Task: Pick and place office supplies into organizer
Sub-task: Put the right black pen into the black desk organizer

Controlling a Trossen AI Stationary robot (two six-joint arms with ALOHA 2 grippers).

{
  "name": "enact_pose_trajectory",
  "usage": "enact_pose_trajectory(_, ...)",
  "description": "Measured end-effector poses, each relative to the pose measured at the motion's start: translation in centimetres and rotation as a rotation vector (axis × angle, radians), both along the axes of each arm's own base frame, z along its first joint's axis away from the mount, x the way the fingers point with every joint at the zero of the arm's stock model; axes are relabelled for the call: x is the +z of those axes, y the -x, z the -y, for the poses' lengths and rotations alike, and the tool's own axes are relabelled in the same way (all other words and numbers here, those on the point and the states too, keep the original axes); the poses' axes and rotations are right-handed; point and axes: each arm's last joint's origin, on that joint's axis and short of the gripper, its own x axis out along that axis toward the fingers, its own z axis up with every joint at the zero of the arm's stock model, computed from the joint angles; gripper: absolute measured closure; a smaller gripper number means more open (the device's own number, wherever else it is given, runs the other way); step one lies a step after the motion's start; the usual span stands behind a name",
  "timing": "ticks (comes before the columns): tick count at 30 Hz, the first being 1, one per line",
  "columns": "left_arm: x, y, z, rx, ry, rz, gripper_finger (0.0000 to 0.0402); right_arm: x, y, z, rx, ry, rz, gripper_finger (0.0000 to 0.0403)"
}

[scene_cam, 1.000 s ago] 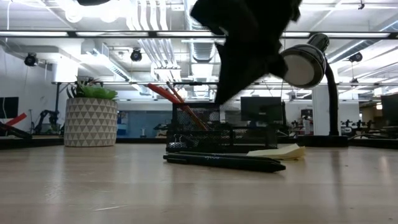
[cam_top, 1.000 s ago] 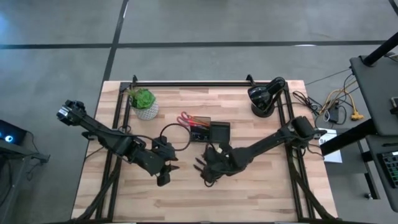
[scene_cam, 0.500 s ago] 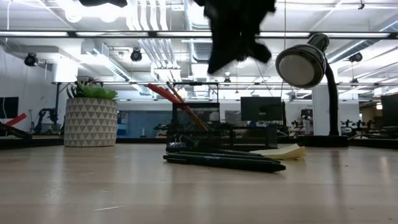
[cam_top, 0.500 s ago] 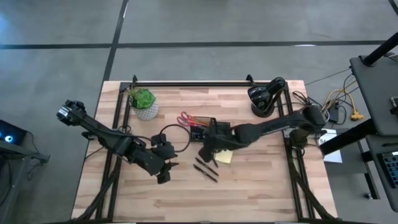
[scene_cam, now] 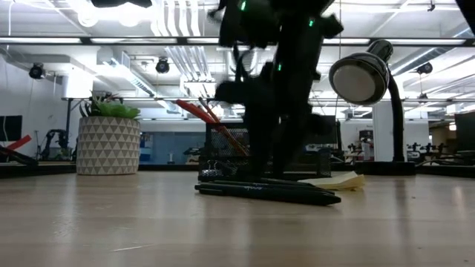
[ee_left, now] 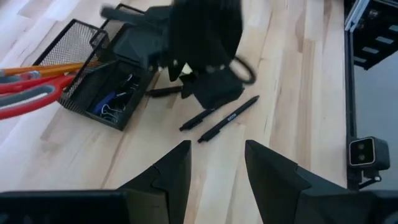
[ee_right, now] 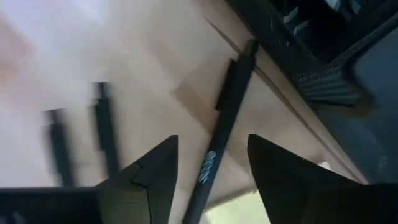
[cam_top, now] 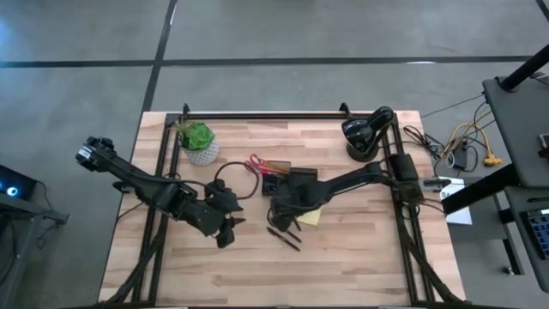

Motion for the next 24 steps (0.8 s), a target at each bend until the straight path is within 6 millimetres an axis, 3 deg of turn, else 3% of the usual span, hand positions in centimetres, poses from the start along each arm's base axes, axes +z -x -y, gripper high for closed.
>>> enact_pose_trajectory(8, 0.5, 0.5, -0.3, 0.018, 0.029, 0.022, 0.0268, -1.4, -0.3, 0.0, -0.004, 0.019, -0.031, 0.0231)
enact_pose_trajectory(20, 0.5, 0.5, -0.3, 0.022, 0.032, 0.021, 0.0268, -1.6, -0.2, 0.3, 0.054, 0.159, -0.046, 0.036)
enact_pose_trajectory(24, 0.4, 0.5, -0.3, 0.022, 0.031, 0.02, 0.0268, -1.6, -0.2, 0.3, 0.073, 0.168, -0.049, 0.0384)
